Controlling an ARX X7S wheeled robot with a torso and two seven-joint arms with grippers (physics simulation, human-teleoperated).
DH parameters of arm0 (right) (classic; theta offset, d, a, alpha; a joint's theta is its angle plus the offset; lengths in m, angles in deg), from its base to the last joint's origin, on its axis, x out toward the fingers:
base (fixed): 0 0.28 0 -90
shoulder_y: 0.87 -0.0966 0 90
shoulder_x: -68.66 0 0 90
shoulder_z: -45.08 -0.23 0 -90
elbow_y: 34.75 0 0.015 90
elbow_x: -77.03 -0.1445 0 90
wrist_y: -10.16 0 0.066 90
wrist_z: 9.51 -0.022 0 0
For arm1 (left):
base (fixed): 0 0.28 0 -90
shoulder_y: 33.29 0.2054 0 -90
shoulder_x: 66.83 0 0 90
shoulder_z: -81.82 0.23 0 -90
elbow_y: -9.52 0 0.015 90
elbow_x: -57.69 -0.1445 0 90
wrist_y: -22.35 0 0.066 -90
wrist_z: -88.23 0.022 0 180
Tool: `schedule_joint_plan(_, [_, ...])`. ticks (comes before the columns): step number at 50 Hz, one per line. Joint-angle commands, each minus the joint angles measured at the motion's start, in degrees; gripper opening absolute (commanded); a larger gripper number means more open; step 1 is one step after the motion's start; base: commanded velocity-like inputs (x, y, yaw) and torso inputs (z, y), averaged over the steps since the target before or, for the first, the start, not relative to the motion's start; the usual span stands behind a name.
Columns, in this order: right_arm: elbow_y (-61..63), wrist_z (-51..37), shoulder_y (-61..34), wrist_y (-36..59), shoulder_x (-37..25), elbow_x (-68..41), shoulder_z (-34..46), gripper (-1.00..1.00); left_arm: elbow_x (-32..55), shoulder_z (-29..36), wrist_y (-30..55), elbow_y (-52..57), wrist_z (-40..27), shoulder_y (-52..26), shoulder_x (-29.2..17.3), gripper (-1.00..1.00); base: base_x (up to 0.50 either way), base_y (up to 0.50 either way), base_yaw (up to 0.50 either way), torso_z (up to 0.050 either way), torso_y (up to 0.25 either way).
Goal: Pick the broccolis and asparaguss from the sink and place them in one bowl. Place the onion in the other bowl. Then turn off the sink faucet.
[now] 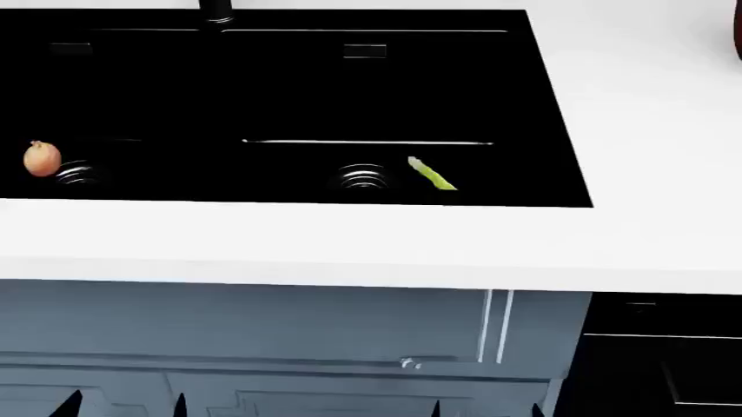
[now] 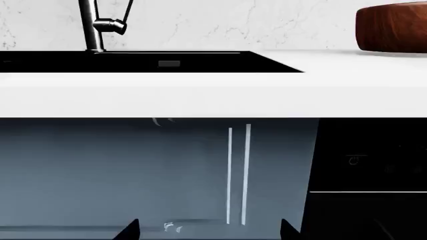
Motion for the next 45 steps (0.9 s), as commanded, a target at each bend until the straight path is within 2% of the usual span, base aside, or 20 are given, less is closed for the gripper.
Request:
schedule_joint_plan(1, [0.2,-1.0,0.4,-0.6,-0.8,-1.8,0.6,1.00,1.2,0.9,0.3,0.1,-1.1,-0.1,-0.9,1.00,0.00,0.00,0.00,0.000,0.000])
schedule_joint_plan(2, [0.1,-1.3,0.3,-0.4,-1.1,-1.7,1.3,1.00,-0.9,1.6,-0.2,-0.5,-2.7,-0.2,-1.3,1.00,0.00,0.00,0.00,0.000,0.000])
schedule_joint_plan(15, [0.1,-3.0,0.0,0.3,-3.2,-2.3,4.3,1.00,3.7,2.8,1.1,0.4,-3.8,-0.2,-3.0,1.00,0.00,0.00,0.00,0.000,0.000])
schedule_joint_plan(32, [0.5,-4.7,-0.2,0.6,-4.6,-2.9,6.1,1.00,3.6,4.1,1.4,-0.8,-6.9,-1.0,-4.3,1.00,0.00,0.00,0.00,0.000,0.000])
schedule_joint_plan(45, [0.5,-5.9,-0.5,1.2,-5.6,-3.0,7.4,1.00,4.9,4.8,1.0,-0.6,-7.6,-0.9,-5.2,1.00,0.00,0.00,0.00,0.049,0.000])
